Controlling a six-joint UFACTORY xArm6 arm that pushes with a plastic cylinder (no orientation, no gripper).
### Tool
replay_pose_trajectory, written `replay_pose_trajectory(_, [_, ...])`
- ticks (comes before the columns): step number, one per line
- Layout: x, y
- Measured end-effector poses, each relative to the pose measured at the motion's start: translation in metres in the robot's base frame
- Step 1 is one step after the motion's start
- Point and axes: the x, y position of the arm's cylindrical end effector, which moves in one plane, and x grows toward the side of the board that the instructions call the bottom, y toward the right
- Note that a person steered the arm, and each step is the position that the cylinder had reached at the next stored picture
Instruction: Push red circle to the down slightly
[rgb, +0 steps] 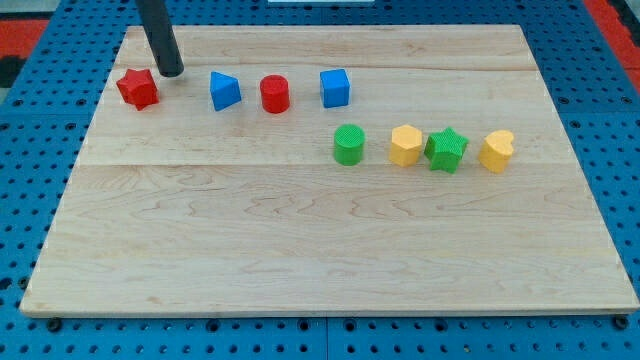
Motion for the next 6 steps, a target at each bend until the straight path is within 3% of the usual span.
replay_pose_trajectory(1, [-0.004, 0.014])
replay_pose_trajectory(3, [0.012, 0.160])
replay_pose_trajectory(6, [0.046, 0.161])
